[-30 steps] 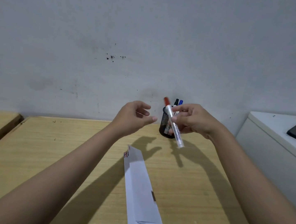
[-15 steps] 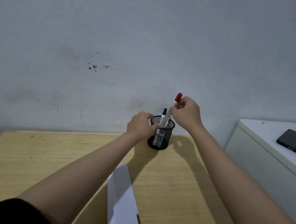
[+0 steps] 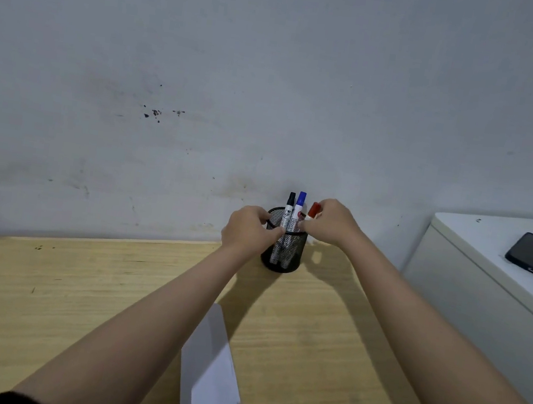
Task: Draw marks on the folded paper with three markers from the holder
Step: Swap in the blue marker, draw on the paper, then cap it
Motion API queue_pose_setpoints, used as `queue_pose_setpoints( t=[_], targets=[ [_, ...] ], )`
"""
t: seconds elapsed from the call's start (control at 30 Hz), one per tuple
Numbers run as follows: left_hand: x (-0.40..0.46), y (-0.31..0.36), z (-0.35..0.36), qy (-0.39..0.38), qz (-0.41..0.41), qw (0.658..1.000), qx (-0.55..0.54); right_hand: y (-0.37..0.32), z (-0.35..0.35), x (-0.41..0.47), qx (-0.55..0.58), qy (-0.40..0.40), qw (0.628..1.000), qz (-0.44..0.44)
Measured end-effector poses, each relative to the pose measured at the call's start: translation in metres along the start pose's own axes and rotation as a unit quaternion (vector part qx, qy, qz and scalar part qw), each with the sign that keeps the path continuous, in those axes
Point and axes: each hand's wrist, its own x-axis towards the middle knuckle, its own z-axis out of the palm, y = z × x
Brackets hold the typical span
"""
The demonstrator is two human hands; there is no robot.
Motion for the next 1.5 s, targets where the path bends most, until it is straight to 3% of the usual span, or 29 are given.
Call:
queue_pose_setpoints(
  t=[0.17, 0.33, 0.5, 0.73, 0.93, 1.0, 1.1, 1.2, 1.33, 1.5],
  targets=[
    [0.004, -0.001, 0.000, -0.003, -0.020, 1.000, -0.014, -0.009, 0.001, 0.021, 0.076, 0.076, 0.994, 0.018],
    [0.005, -0.002, 0.000, -0.003, -0.018, 1.000, -0.008, -0.017, 0.010, 0.032, 0.053, 0.070, 0.995, 0.054],
    [0.003, 0.000, -0.001, 0.000, -0.023, 1.000, 0.000, -0.021, 0.016, 0.033, 0.115, 0.099, 0.986, 0.067],
    [-0.009, 0.009, -0.003, 0.000, -0.035, 0.999, 0.034, -0.030, -0.008, 0.015, 0.192, 0.181, 0.963, -0.064],
    [-0.026, 0.010, -0.011, -0.051, -0.025, 0.998, 0.023, -0.042, -0.023, -0.060, 0.260, 0.309, 0.902, -0.152],
    [-0.036, 0.015, -0.021, -0.038, 0.000, 0.997, -0.074, -0.038, -0.012, -0.082, 0.306, 0.303, 0.892, -0.141],
    [-0.059, 0.027, -0.039, -0.053, -0.003, 0.967, -0.248, -0.032, 0.013, -0.107, 0.392, 0.242, 0.882, -0.096],
    [-0.078, 0.028, -0.053, -0.051, -0.020, 0.944, -0.324, -0.031, 0.038, -0.129, 0.437, 0.170, 0.880, -0.081],
    [-0.093, 0.018, -0.068, -0.012, -0.038, 0.931, -0.362, -0.035, 0.056, -0.146, 0.421, 0.115, 0.895, -0.090],
    [-0.105, 0.003, -0.086, -0.006, -0.018, 0.951, -0.309, -0.051, 0.043, -0.149, 0.406, 0.157, 0.892, -0.120]
  ],
)
